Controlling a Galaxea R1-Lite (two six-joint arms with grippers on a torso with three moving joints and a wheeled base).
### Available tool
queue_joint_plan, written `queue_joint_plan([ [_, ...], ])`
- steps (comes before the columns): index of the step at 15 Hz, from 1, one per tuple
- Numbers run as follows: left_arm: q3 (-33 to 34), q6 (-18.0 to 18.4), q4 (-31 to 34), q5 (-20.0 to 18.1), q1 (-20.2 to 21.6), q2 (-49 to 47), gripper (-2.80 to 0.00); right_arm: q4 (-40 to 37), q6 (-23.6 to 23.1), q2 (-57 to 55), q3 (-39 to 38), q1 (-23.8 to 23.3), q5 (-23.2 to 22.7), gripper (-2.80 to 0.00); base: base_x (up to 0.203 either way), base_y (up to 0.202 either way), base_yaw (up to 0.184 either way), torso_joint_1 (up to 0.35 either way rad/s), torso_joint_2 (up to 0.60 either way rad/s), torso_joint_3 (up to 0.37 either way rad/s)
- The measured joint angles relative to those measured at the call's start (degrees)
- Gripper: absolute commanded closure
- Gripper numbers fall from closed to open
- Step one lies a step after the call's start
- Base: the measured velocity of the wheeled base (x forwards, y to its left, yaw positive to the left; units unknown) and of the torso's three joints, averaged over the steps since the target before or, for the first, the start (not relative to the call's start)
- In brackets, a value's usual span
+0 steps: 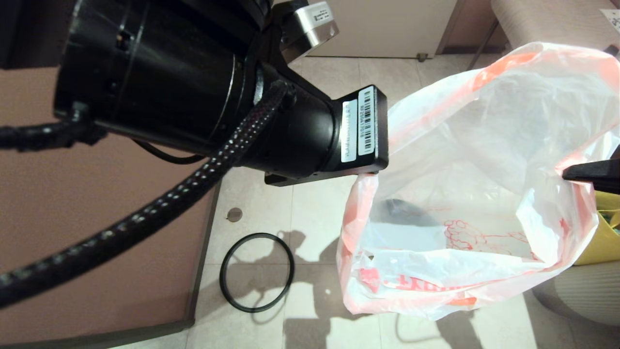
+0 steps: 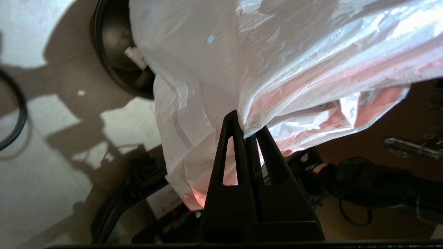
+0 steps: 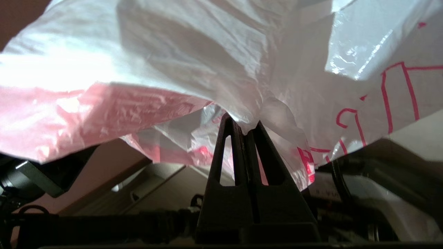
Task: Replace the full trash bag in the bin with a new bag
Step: Put the new garbage bag on the trash can
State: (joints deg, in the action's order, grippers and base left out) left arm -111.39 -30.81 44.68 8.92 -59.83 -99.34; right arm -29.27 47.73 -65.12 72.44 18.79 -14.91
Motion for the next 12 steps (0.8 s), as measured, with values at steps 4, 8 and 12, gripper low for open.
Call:
queue_joint_plan([
  [4, 0.00, -2.48, 7.07, 0.02, 0.51, 2.40, 0.00, -7.93, 0.47, -0.06, 1.41, 0.06, -3.25, 0.00, 0.000, 0.000, 0.000, 0.000, 0.00, 0.000],
  [8, 0.04, -2.44, 13.05, -1.38, -0.09, 5.06, 0.00, -15.00, 0.54, 0.00, 6.29, 0.10, -4.29, 0.00, 0.000, 0.000, 0.000, 0.000, 0.00, 0.000],
  [12, 0.78, -2.68, 13.96, -2.06, 0.00, 5.85, 0.00, -16.19, 0.62, -0.75, 4.16, 0.09, -5.11, 0.00, 0.000, 0.000, 0.000, 0.000, 0.00, 0.000],
])
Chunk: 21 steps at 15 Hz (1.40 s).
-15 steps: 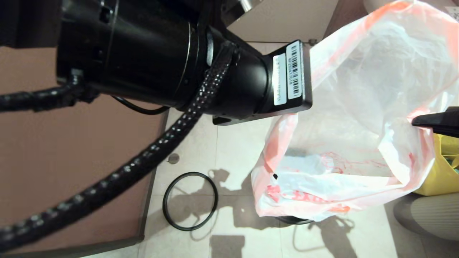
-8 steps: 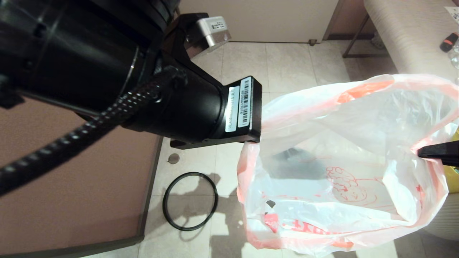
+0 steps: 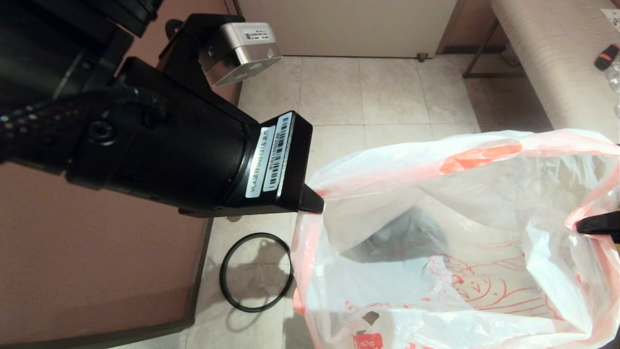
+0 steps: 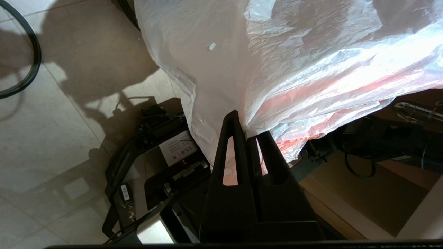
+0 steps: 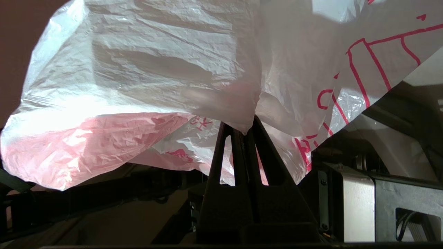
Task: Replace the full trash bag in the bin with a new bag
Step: Put the new garbage bag on the trash can
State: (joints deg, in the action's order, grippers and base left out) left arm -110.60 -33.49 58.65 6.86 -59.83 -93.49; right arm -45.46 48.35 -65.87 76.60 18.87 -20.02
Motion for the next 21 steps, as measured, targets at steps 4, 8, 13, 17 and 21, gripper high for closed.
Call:
queue_joint_plan([
  [4, 1.34, 0.02, -3.02, 0.07, 1.41, -1.21, 0.00, 5.12, -0.34, -2.71, -3.89, -0.44, -1.91, 0.00, 0.000, 0.000, 0.000, 0.000, 0.00, 0.000],
  [8, 2.07, 0.30, -9.66, -0.56, 3.56, -5.01, 0.00, 13.09, -2.31, -9.61, -5.36, -1.98, -5.34, 0.00, 0.000, 0.000, 0.000, 0.000, 0.00, 0.000],
  [13, 9.60, 2.46, -25.24, -0.76, 6.25, -8.54, 0.00, 24.14, -4.03, -18.63, -5.93, -6.42, -13.75, 0.00, 0.000, 0.000, 0.000, 0.000, 0.00, 0.000],
  [17, 18.16, 3.07, -37.41, -0.76, 9.68, -10.73, 0.00, 29.12, -5.67, -26.67, -7.80, -6.95, -13.53, 0.00, 0.000, 0.000, 0.000, 0.000, 0.00, 0.000],
  [21, 23.16, 4.35, -46.04, -0.61, 13.24, -13.12, 0.00, 35.98, -7.13, -34.78, -10.59, -8.07, -12.96, 0.00, 0.000, 0.000, 0.000, 0.000, 0.00, 0.000],
])
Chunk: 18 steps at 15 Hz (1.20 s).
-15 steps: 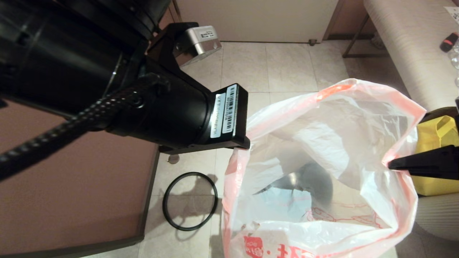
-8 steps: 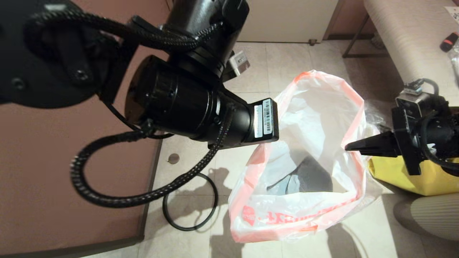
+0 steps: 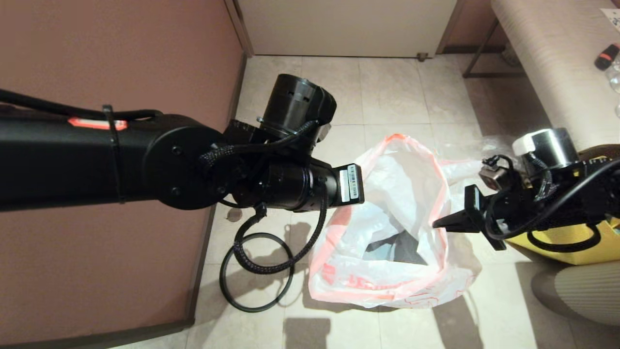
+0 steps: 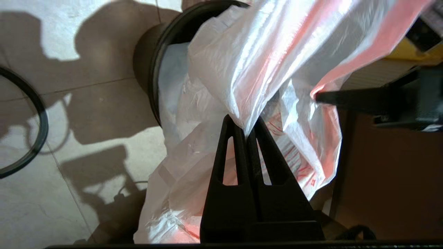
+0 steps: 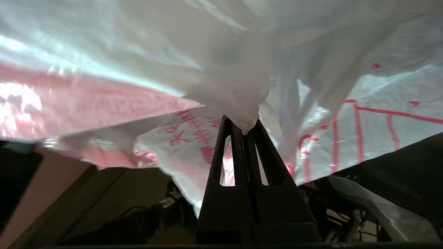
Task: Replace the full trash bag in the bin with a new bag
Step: Put the new garbage bag on the trash can
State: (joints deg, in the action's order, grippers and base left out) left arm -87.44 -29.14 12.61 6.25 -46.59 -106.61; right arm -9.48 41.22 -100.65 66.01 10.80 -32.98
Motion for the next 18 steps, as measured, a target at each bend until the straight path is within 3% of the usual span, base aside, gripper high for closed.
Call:
queue_joint_plan([
  [4, 5.50, 0.23, -8.40, 2.08, 2.53, -0.22, 0.00, 2.11, -6.98, -7.31, -2.81, -0.44, 7.53, 0.00, 0.000, 0.000, 0.000, 0.000, 0.00, 0.000],
  [9, 8.69, 0.85, -15.60, 3.31, 2.60, -2.91, 0.00, 5.62, -9.05, -13.03, -3.46, 1.72, 13.01, 0.00, 0.000, 0.000, 0.000, 0.000, 0.00, 0.000],
  [14, 10.25, 1.07, -20.79, 3.79, 1.90, -3.99, 0.00, 22.23, -13.56, -24.22, -1.07, 4.08, 24.94, 0.00, 0.000, 0.000, 0.000, 0.000, 0.00, 0.000],
  [18, 16.40, 3.47, -26.22, 4.65, -0.01, -1.03, 0.00, 32.29, -16.75, -32.92, 3.40, 6.48, 27.75, 0.00, 0.000, 0.000, 0.000, 0.000, 0.00, 0.000],
])
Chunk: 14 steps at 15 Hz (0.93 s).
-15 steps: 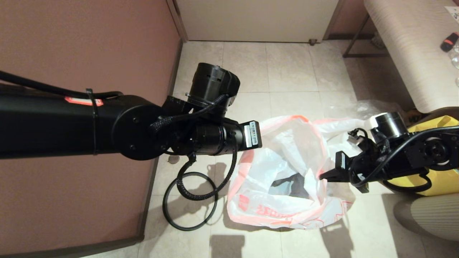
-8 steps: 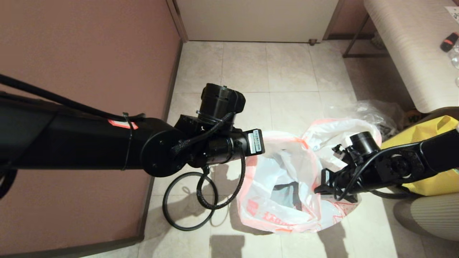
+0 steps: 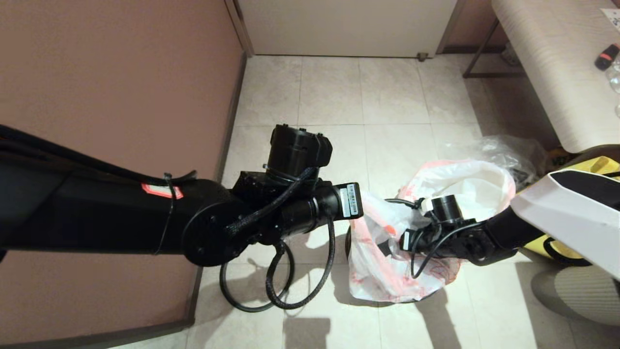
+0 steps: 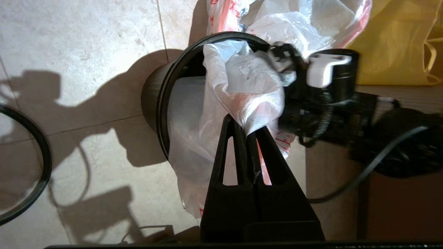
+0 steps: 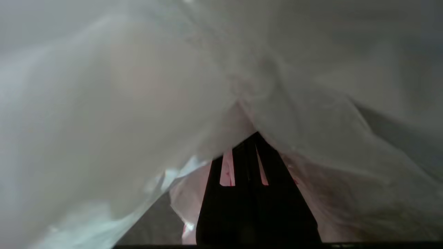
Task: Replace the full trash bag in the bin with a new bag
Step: Put the new garbage bag on the trash can
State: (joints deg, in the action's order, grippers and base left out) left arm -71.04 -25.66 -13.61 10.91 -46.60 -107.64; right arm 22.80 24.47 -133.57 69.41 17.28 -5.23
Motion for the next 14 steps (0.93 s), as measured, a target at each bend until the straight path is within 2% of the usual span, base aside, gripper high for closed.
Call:
queue_joint_plan([
  [4, 2.03, 0.55, -0.60, 1.22, -1.57, 2.71, 0.00, -0.54, -0.11, -6.05, 5.20, 2.78, 0.16, 0.00, 0.000, 0.000, 0.000, 0.000, 0.00, 0.000],
  [10, 2.02, 0.59, -0.64, 2.48, -3.53, 3.66, 0.00, -1.02, -0.59, -9.41, 6.41, 5.97, 2.06, 0.00, 0.000, 0.000, 0.000, 0.000, 0.00, 0.000],
  [12, 2.17, 0.61, -0.63, 3.80, -4.47, 4.00, 0.00, -5.36, -2.21, -11.09, 9.44, 6.89, 2.04, 0.00, 0.000, 0.000, 0.000, 0.000, 0.00, 0.000],
  [14, 2.39, 0.61, -0.75, 4.08, -4.48, 4.10, 0.00, -12.75, -2.96, -13.10, 16.36, 7.05, 1.86, 0.00, 0.000, 0.000, 0.000, 0.000, 0.00, 0.000],
])
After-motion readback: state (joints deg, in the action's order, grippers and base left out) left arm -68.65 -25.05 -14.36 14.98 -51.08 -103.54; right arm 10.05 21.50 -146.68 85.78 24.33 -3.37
